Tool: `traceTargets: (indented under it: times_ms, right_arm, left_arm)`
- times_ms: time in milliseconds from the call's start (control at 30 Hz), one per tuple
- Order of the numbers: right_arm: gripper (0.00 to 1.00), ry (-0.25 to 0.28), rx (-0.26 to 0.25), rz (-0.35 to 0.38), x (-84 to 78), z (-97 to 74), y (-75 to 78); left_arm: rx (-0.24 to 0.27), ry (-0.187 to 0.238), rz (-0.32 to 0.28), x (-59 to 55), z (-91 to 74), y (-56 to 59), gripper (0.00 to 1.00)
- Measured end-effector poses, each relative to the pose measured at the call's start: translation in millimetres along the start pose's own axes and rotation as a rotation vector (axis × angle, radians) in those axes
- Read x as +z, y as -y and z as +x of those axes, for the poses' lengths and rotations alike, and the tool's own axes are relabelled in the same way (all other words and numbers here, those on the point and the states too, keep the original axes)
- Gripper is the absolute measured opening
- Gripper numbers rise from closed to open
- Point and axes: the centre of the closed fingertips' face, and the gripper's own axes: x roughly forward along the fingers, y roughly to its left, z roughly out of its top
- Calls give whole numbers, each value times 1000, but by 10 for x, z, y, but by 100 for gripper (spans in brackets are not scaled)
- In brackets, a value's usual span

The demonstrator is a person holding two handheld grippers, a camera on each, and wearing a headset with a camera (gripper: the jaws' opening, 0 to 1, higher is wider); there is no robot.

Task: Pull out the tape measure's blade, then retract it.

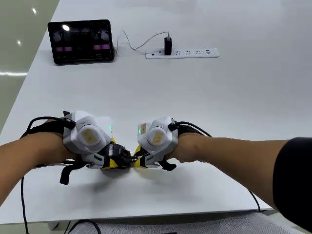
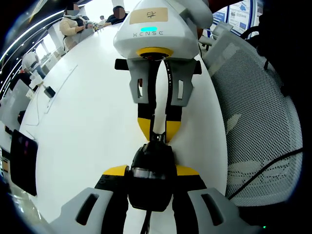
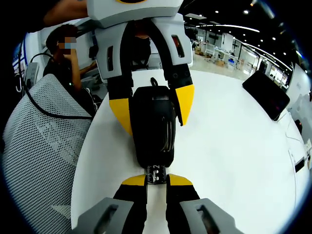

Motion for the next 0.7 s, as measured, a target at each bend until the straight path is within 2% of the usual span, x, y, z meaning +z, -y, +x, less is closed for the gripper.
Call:
traceTargets:
  times_ms: [700]
  right_arm:
    - [11,-1,-7,11,-43,-29,17]
  left_arm:
    - [4,-1,-6,2,-11,-1,29]
